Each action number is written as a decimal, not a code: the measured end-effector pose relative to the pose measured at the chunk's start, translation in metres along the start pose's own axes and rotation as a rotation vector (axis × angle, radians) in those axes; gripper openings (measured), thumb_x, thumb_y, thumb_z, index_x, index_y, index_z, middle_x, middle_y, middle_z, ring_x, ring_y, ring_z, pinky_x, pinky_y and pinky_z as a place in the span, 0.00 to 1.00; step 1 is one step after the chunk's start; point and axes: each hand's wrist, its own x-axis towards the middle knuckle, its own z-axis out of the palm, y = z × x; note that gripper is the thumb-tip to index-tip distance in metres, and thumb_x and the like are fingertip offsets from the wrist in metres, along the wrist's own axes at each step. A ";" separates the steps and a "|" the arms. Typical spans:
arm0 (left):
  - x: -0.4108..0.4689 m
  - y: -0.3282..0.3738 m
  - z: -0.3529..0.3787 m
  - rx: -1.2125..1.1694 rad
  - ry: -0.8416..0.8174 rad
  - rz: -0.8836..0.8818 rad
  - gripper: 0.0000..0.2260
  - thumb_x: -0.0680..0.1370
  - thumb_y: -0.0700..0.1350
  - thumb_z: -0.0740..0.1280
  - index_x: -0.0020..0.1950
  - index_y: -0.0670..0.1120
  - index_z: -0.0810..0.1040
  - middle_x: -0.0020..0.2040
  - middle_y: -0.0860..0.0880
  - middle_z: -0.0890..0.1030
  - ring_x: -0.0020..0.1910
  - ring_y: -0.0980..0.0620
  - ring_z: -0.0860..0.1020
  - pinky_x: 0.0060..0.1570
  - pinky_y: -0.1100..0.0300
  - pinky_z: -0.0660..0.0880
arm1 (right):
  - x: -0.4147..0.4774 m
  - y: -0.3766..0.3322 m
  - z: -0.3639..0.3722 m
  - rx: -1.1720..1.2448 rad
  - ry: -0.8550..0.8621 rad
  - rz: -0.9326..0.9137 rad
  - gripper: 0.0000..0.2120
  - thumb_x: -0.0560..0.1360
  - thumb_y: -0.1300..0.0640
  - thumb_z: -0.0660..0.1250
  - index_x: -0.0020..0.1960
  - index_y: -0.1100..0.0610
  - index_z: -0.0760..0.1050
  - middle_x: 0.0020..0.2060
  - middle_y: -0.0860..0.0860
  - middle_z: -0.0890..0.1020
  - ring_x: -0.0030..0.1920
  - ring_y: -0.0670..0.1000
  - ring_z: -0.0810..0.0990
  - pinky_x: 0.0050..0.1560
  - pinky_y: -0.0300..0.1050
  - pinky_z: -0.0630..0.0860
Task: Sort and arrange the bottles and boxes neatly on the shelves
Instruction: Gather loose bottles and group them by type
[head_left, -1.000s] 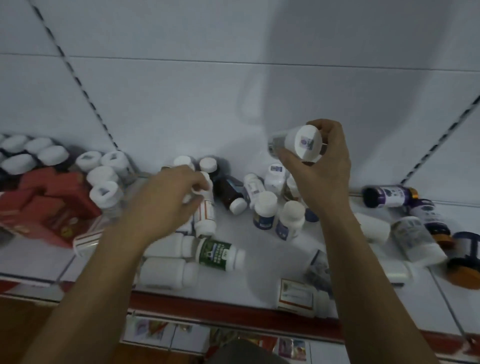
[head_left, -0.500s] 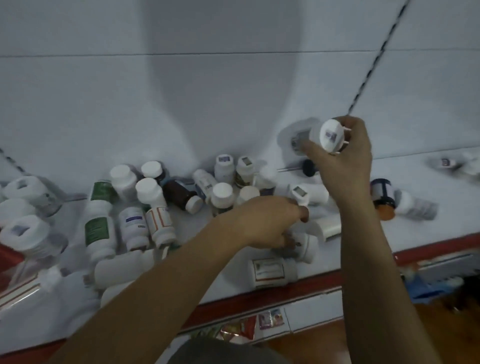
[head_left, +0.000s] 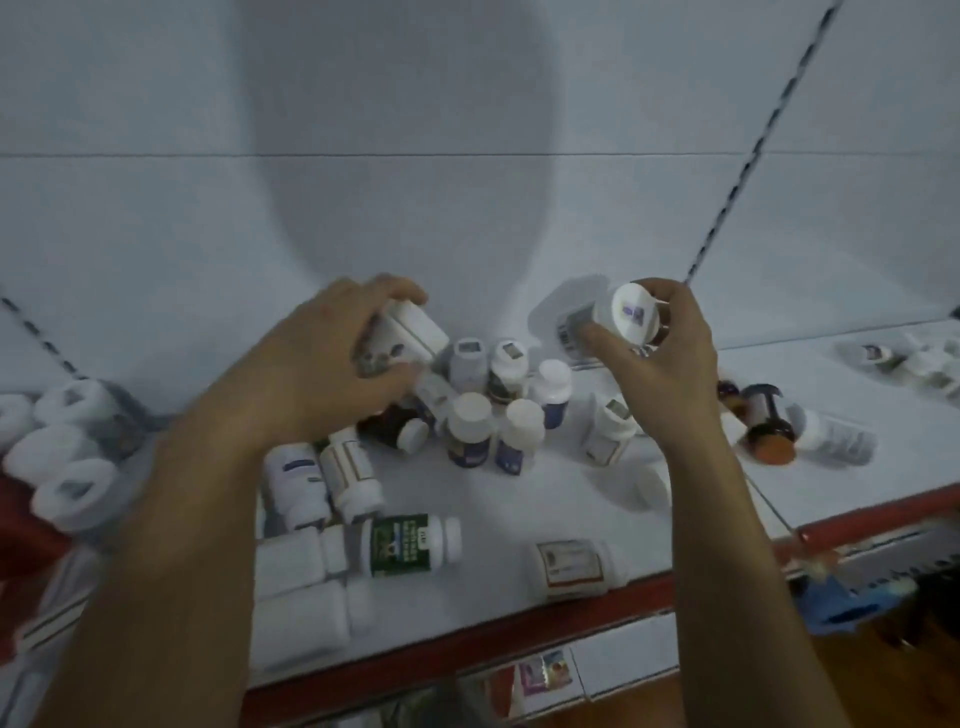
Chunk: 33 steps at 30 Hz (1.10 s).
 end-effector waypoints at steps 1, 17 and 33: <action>-0.014 -0.016 -0.019 -0.014 0.086 -0.062 0.21 0.72 0.56 0.71 0.63 0.64 0.69 0.51 0.54 0.75 0.45 0.58 0.76 0.43 0.59 0.73 | 0.000 -0.008 0.015 0.011 -0.030 -0.024 0.22 0.70 0.47 0.78 0.58 0.47 0.72 0.46 0.35 0.79 0.45 0.34 0.78 0.41 0.26 0.71; -0.210 -0.121 -0.122 0.115 0.644 -0.423 0.25 0.74 0.56 0.74 0.69 0.60 0.71 0.60 0.53 0.77 0.60 0.55 0.75 0.55 0.57 0.73 | -0.086 -0.137 0.304 -0.092 -0.884 -0.524 0.27 0.68 0.53 0.78 0.65 0.49 0.74 0.57 0.49 0.80 0.54 0.51 0.78 0.51 0.40 0.71; -0.133 -0.139 -0.092 0.069 0.095 -0.319 0.25 0.72 0.48 0.75 0.67 0.59 0.74 0.63 0.53 0.79 0.55 0.52 0.77 0.56 0.50 0.76 | -0.087 -0.104 0.265 -0.160 -0.567 -0.352 0.19 0.75 0.61 0.71 0.65 0.51 0.74 0.59 0.52 0.77 0.50 0.50 0.77 0.50 0.41 0.72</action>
